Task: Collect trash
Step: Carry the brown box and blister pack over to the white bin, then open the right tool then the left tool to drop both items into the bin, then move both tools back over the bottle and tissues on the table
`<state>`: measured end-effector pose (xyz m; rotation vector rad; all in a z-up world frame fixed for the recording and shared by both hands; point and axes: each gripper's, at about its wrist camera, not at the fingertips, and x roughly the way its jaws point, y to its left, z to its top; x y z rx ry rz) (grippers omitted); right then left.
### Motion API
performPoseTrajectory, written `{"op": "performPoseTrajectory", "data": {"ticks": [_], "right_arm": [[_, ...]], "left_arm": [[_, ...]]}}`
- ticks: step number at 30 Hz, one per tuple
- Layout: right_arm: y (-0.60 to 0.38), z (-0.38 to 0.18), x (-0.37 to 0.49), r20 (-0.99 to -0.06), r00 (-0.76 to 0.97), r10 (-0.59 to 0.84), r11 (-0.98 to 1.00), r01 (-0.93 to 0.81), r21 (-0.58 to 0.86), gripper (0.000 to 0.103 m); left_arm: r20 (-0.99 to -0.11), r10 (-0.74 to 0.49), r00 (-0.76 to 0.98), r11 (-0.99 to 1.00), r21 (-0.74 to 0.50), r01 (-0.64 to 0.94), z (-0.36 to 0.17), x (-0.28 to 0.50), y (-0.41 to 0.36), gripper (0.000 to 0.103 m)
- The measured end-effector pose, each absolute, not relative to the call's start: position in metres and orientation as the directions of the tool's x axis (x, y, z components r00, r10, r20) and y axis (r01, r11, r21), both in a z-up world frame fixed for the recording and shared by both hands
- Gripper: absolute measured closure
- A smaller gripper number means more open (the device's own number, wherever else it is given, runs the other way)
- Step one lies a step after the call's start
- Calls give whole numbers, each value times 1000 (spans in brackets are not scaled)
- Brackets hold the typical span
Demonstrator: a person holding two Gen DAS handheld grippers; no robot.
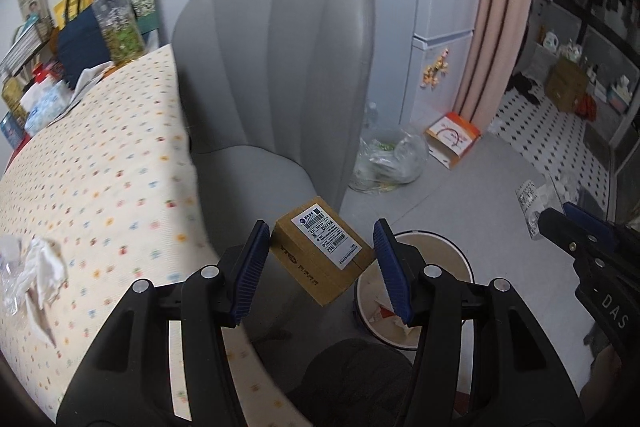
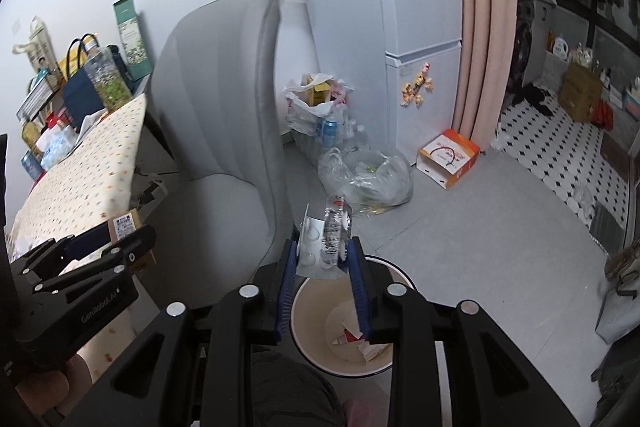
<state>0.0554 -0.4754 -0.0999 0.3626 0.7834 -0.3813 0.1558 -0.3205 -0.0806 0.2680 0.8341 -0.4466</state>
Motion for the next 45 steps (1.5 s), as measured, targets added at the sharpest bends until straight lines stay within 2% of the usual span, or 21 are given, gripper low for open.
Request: {"op": "performPoseTrajectory", "data": {"ticks": [1,2,4,22,23,25,28,36,45], "right_arm": [[-481,-104,56,-735,649,-194,866,466,183,70],[-485,-106,54,-733,652,-194,860,472,192,58],[-495,-112,51,-730,654,-196,845,491,213,49],[-561,-139,4,-770,576,-274,738,640,215,49],[-564,-139,2,-771,573,-279,732,646,216,49],[-568,-139,-3,-772,568,-287,721,658,216,49],[-570,-139,-6,-771,568,-288,717,661,219,49],[-550,-130,4,-758,599,-259,751,618,232,48],[-516,-104,13,-720,640,-270,791,574,213,22]], "left_arm": [[-764,-274,584,872,59,487,-82,156,-325,49],[-767,-274,580,868,62,492,-84,157,-329,49],[-773,-273,573,861,69,504,-88,158,-339,49],[-809,-334,483,781,49,622,-110,147,-418,48],[-810,-349,471,776,32,630,-110,147,-422,45],[-808,-358,467,774,22,633,-109,146,-424,23],[-795,-353,492,783,37,621,-104,144,-422,12],[-772,-342,536,811,46,584,-85,146,-395,7],[-747,-311,588,859,45,510,-64,149,-343,6]]}}
